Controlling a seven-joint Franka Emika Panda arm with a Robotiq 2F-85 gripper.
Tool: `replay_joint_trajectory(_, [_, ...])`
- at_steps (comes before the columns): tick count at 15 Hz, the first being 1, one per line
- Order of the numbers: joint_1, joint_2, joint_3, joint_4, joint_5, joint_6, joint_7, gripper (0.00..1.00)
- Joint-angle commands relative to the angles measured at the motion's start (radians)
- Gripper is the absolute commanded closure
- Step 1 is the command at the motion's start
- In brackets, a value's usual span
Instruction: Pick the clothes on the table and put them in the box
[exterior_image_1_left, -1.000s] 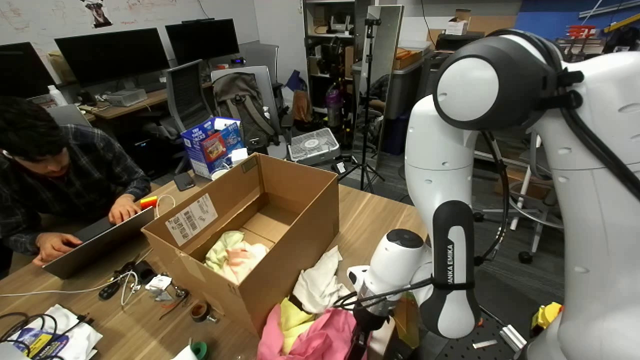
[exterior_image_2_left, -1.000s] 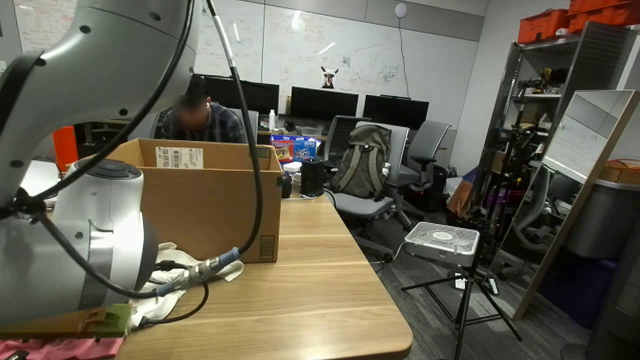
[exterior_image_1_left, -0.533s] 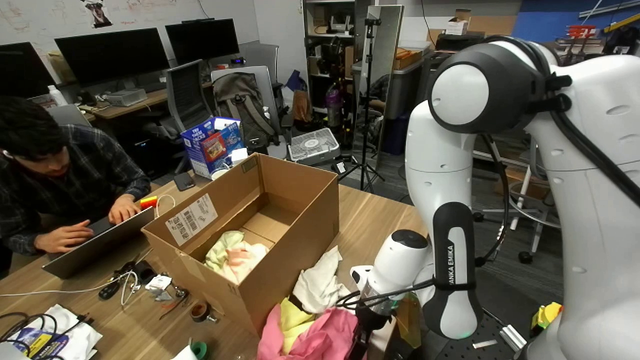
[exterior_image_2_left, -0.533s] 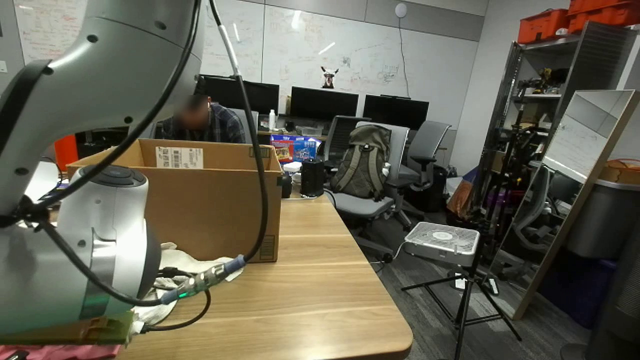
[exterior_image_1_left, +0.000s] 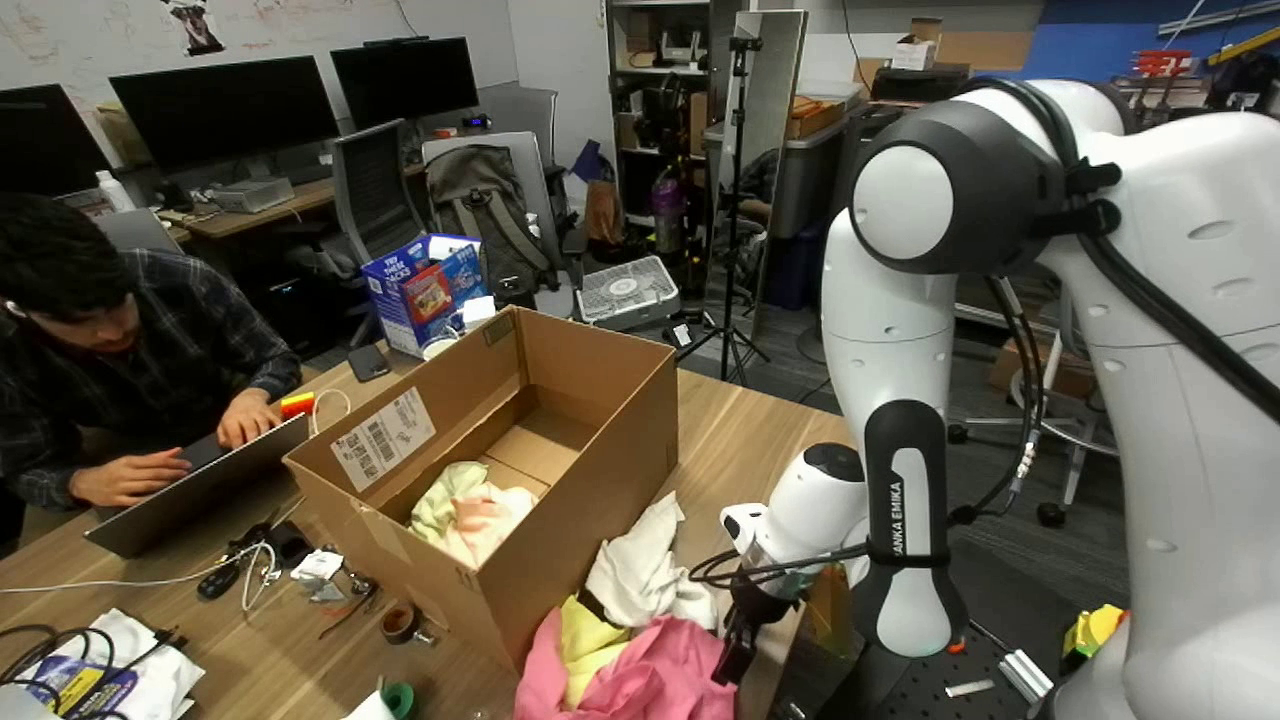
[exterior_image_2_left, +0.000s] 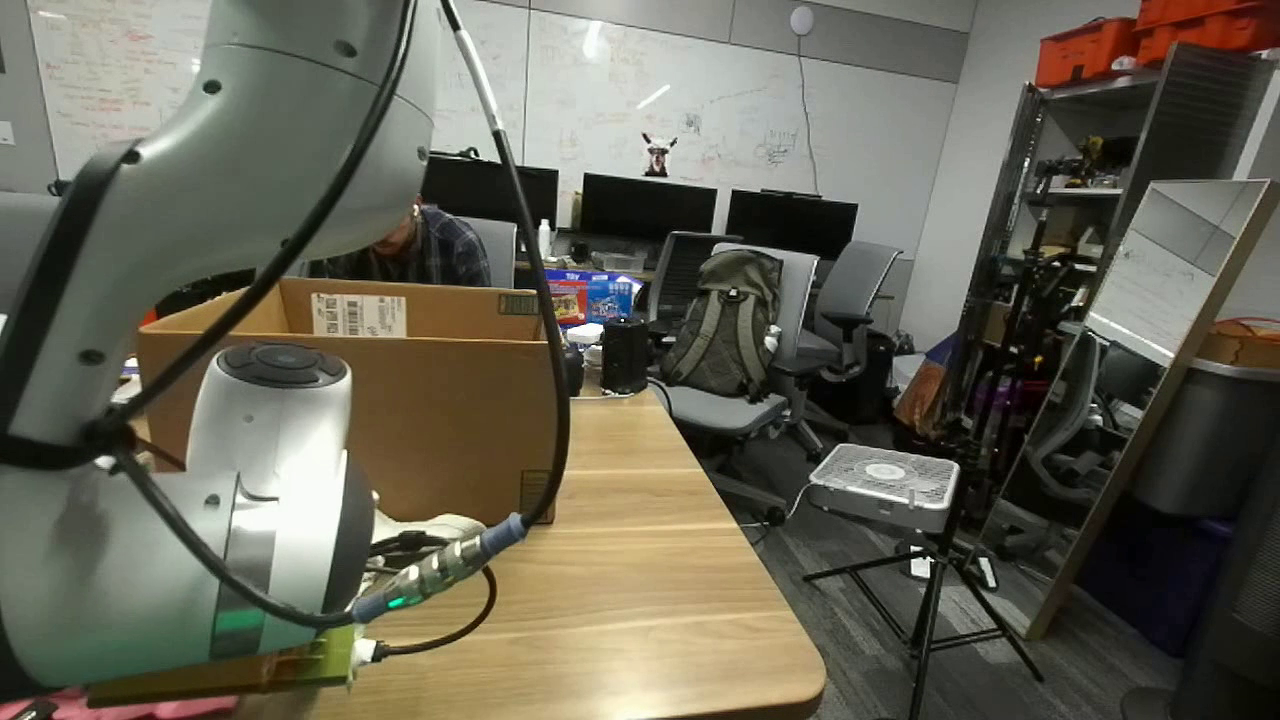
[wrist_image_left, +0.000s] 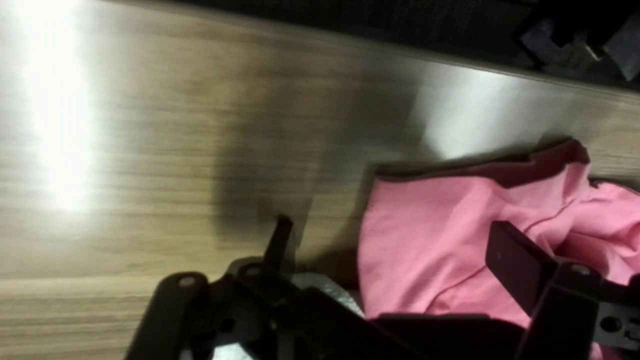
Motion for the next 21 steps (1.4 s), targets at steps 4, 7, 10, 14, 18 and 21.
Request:
replay_joint_trajectory(4, [0.077, 0.05, -0.079, 0.0, 0.039, 0.072, -0.084, 0.0])
replay_joint_trajectory(7, [0.125, 0.063, -0.122, 0.0, 0.055, 0.108, -0.134, 0.0])
replay_joint_trajectory(10, [0.203, 0.092, -0.185, 0.0, 0.107, 0.177, -0.234, 0.0])
replay_joint_trajectory(14, [0.281, 0.17, -0.231, -0.002, 0.155, 0.295, -0.328, 0.0])
replay_joint_trajectory(18, [0.322, 0.232, -0.254, -0.005, 0.167, 0.386, -0.368, 0.0])
replay_joint_trajectory(21, [0.332, 0.268, -0.261, -0.004, 0.155, 0.429, -0.391, 0.0])
